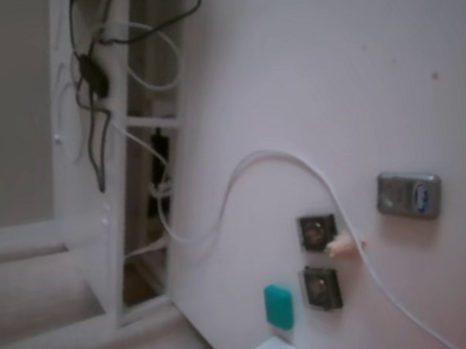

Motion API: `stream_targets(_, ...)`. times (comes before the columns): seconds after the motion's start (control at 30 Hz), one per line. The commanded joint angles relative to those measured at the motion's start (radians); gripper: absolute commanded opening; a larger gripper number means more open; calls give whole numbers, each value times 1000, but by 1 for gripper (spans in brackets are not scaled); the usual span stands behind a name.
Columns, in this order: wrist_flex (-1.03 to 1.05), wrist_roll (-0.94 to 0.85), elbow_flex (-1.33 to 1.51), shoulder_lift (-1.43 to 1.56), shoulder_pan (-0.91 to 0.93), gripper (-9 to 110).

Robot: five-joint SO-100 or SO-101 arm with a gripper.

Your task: Grasp the green cube and put it in the bin.

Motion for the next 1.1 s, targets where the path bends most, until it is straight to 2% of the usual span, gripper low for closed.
stream_targets(0.0, -12, -11, -5, 8, -8, -8)
stream_targets(0.83, -12, -14, -5, 8, -12, -8)
stream_targets(0.97, -29, -51, -5, 6, -21, 0)
stream_targets(1.07, -141, -97, -18, -81, 5, 0)
